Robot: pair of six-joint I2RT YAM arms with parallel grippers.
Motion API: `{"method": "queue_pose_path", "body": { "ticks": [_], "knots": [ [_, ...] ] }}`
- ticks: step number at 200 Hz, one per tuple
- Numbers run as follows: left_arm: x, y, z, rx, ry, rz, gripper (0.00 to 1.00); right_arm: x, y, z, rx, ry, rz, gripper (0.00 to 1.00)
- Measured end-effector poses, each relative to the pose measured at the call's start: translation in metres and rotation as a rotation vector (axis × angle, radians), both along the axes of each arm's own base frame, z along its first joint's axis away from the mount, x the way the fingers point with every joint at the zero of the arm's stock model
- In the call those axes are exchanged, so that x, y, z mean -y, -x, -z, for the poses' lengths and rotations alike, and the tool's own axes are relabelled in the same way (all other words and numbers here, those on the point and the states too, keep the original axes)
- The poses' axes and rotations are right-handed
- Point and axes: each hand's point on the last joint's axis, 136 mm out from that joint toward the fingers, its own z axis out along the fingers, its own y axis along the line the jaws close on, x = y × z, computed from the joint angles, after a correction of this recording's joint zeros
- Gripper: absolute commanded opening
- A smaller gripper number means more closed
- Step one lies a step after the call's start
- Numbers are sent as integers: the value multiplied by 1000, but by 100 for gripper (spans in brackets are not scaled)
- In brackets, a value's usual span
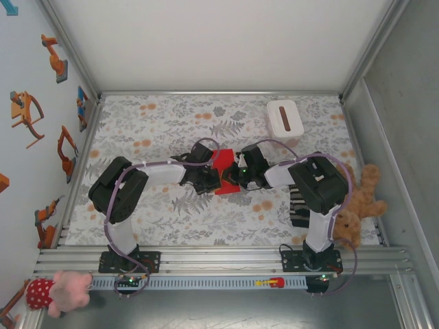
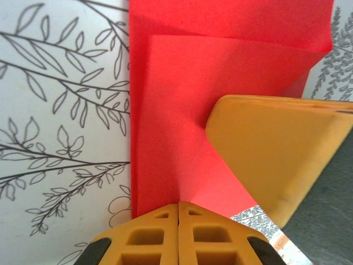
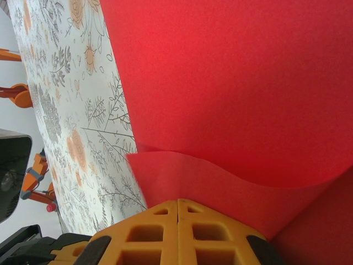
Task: Fold a paper plane with a square sheet of paper (pick it up from the middle)
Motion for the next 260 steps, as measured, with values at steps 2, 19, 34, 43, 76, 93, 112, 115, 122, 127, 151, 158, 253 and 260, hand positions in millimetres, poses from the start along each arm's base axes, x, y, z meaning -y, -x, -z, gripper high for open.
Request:
{"method": "queue_pose_path", "body": {
  "ticks": [2, 19, 34, 43, 76, 93, 112, 115, 122, 127, 151, 158, 253, 260],
  "knots": [
    [0, 0, 0, 0, -1, 0, 6, 0, 0, 0, 0, 0, 0, 0],
    [-1, 0, 0, 2, -10, 3, 6, 0, 0, 0, -4, 3, 0, 0],
    [-2, 0, 1, 2, -16, 6, 6, 0, 0, 0, -4, 2, 0, 0],
    [-3, 1, 1, 2, -20, 8, 6, 0, 0, 0, -4, 3, 0, 0],
    [-4, 2, 2, 1, -26, 15, 6, 0, 0, 0, -5, 3, -1, 0],
    [-4, 2, 2, 1, -27, 18, 6, 0, 0, 0, -7, 4, -1, 0],
    [-5, 2, 2, 1, -29, 21, 5, 0, 0, 1, -8, 5, -1, 0],
    [-5, 2, 2, 2, -29, 21, 5, 0, 0, 0, -8, 5, -1, 0],
    [-5, 2, 2, 3, -30, 24, 5, 0, 0, 0, -8, 4, -1, 0],
    [-5, 3, 2, 3, -31, 27, 5, 0, 0, 1, -9, 4, -1, 0],
    [-6, 4, 3, 9, -35, 39, 5, 0, 0, 1, -10, 3, -2, 0],
    [-6, 6, 3, 15, -37, 44, 5, -1, 0, 1, -10, 2, -3, 0],
    [-26, 22, -28, 93, -82, 77, 5, -1, 0, 1, -11, 1, -4, 0],
    [-21, 18, -31, 108, -67, 76, 5, -1, 0, 1, -12, 1, -5, 0]
  ]
}}
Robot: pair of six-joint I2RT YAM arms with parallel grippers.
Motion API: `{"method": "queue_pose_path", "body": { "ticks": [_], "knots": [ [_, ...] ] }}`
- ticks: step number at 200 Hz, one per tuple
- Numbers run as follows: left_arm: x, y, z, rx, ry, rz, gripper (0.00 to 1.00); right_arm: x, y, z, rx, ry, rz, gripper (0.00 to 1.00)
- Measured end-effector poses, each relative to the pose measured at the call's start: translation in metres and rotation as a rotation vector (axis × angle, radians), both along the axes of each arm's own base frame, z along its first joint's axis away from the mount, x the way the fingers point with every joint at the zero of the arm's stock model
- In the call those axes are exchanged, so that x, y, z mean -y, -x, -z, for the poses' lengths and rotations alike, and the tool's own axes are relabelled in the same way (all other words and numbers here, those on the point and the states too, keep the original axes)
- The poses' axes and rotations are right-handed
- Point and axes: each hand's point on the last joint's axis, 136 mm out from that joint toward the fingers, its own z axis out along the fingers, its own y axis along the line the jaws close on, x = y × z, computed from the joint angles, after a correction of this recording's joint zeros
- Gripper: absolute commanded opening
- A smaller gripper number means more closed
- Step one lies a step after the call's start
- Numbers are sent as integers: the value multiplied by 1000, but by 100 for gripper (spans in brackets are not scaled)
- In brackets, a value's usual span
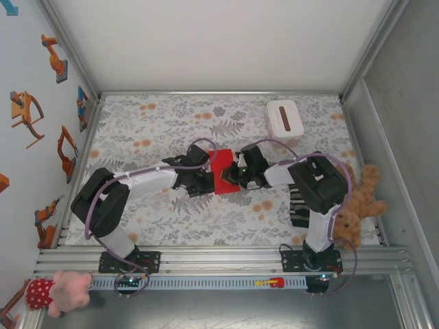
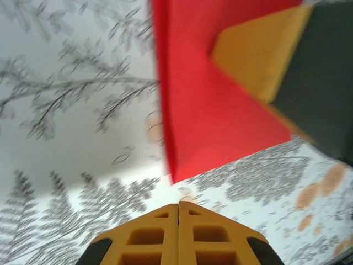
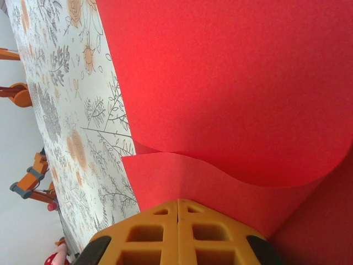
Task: Fold a paper plane with a square sheet of paper (pick it up from the middle)
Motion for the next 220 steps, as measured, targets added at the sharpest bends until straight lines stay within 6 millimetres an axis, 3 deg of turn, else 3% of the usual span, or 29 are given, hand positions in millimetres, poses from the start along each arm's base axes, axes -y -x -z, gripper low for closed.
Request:
{"method": "queue_pose_path", "body": {
  "ticks": [44, 86, 176, 220],
  "knots": [
    [24, -22, 10, 13, 39, 1, 3, 0, 0, 0, -3, -1, 3, 0],
    [21, -28, 26, -13, 26, -19, 2, 0, 0, 0, -5, -2, 5, 0],
    [16, -25, 35, -16, 46, -58, 0, 2, -1, -3, -1, 24, -28, 0],
    [15, -26, 35, -14, 44, -67, 0, 13, -13, -28, 86, 100, -73, 0]
  ]
}}
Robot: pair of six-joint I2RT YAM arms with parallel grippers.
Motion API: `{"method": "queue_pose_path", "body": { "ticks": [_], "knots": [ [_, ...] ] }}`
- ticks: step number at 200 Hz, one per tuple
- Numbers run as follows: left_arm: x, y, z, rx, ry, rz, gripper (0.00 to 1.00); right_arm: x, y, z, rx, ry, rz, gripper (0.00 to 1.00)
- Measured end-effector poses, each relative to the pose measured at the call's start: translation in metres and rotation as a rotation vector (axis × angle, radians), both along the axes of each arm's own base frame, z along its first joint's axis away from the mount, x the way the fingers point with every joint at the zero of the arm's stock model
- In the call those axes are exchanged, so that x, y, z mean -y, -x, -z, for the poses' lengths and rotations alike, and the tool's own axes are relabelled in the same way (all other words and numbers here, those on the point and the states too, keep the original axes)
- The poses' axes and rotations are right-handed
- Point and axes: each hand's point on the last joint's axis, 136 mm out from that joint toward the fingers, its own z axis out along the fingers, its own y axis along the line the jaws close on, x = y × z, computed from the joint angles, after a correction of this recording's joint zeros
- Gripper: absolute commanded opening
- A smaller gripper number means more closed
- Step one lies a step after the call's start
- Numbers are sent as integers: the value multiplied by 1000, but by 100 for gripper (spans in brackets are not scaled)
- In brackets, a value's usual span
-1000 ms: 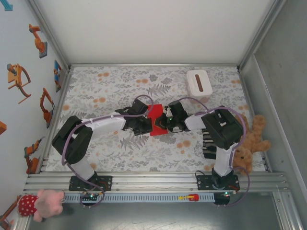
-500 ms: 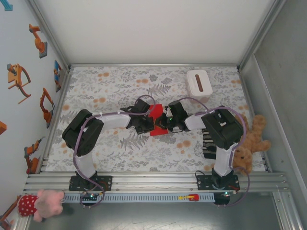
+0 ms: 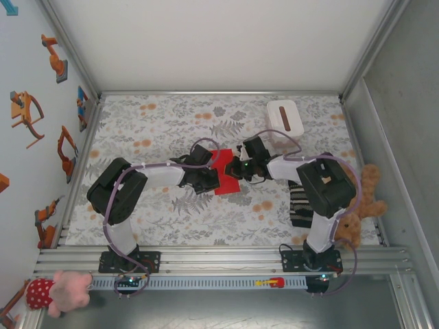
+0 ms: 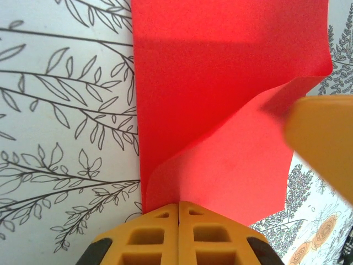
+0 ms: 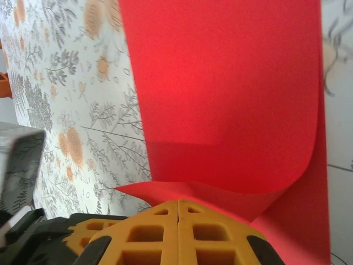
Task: Fold a paper plane with a square sheet of paper (pick it up from the middle)
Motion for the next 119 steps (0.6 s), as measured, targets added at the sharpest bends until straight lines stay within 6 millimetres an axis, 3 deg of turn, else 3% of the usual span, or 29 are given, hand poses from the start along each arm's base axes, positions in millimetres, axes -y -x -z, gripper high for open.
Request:
{"method": "queue_pose_path", "body": {
  "ticks": [42, 119],
  "knots": [
    [0, 0, 0, 0, 0, 0, 0, 5, 1, -1, 25, 70, -57, 0],
    [-1, 0, 0, -3, -3, -1, 0, 9, -7, 23, -9, 132, -97, 0]
  ]
}}
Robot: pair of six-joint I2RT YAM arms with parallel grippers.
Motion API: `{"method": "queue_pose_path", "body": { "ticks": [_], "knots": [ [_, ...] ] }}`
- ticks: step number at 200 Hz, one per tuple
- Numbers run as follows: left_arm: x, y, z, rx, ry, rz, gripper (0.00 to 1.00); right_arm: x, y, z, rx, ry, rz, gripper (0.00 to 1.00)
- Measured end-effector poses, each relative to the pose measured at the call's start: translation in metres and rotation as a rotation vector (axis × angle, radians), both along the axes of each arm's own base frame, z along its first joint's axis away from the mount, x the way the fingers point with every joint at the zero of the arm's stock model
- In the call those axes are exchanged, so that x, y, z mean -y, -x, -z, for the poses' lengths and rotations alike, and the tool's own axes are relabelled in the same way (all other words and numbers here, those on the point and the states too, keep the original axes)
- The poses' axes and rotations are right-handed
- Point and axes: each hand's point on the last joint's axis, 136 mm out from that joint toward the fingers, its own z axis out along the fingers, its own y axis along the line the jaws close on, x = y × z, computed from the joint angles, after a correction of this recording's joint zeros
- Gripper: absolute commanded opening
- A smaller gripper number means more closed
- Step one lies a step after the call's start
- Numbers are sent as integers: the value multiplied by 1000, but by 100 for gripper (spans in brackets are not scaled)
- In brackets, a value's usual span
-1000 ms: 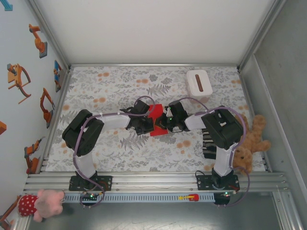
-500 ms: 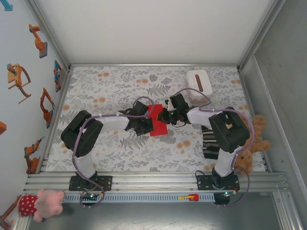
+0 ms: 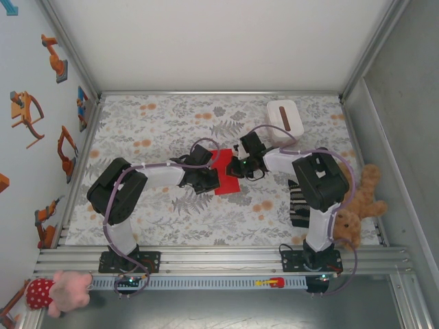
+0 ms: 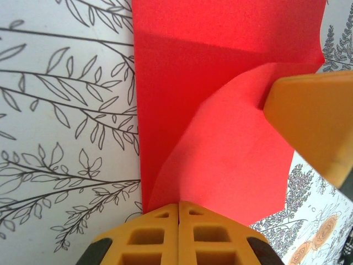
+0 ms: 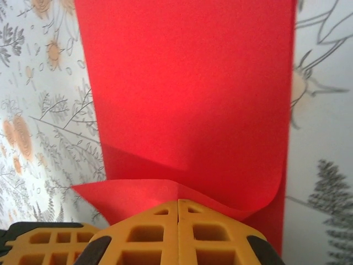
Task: Fold a paper plane with a square sheet of paper (pick it up from the middle)
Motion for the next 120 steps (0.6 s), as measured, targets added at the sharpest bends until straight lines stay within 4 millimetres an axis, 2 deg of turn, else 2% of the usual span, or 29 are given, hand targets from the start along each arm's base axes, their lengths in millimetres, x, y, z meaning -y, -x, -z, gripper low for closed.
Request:
{"method": "queue_pose_path", "body": {
  "ticks": [71, 101, 120],
  "knots": [
    [0, 0, 0, -5, -1, -11, 0, 5, -15, 4, -15, -65, -32, 0],
    [-1, 0, 1, -6, -4, -11, 0, 20, -38, 2, 66, -28, 1, 0],
    [-1, 0, 0, -8, -5, -11, 0, 31, -50, -8, 117, -11, 31, 0]
  ]
}}
